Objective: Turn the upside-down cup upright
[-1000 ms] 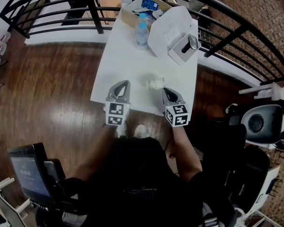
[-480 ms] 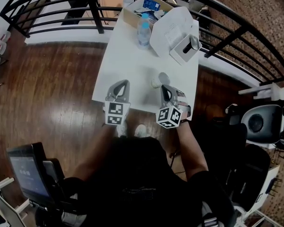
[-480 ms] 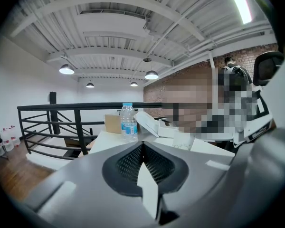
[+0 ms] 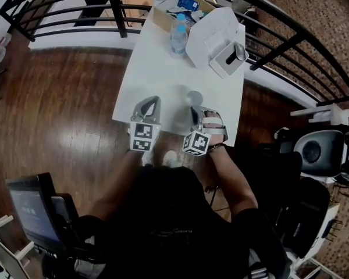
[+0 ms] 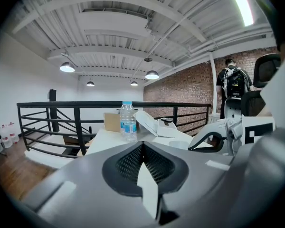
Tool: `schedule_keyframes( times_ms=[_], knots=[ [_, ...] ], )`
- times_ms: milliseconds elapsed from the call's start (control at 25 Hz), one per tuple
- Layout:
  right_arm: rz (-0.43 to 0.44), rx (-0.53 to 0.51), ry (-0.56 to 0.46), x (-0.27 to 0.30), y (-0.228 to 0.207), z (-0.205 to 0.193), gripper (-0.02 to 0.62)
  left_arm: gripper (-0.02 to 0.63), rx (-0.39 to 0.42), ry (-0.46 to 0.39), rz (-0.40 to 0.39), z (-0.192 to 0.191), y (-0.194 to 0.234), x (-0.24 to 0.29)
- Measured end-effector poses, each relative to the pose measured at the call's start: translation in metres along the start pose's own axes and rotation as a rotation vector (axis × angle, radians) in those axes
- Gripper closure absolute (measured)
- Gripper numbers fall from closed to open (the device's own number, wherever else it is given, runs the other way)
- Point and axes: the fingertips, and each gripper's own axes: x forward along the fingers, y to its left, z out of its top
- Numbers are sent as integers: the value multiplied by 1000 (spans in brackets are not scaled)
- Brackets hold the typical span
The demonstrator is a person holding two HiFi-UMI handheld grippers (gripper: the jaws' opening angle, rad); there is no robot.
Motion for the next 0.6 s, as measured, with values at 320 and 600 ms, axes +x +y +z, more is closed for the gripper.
schedule_keyframes(
  times_ms=[320,600],
  knots=[
    [-15,-75,10,-1,11,3,435,607,-3,1,3,-6,3,-1],
    [-14,75,-85,-18,6,13,456,607,6,-9,-10,2,0,1]
  ],
)
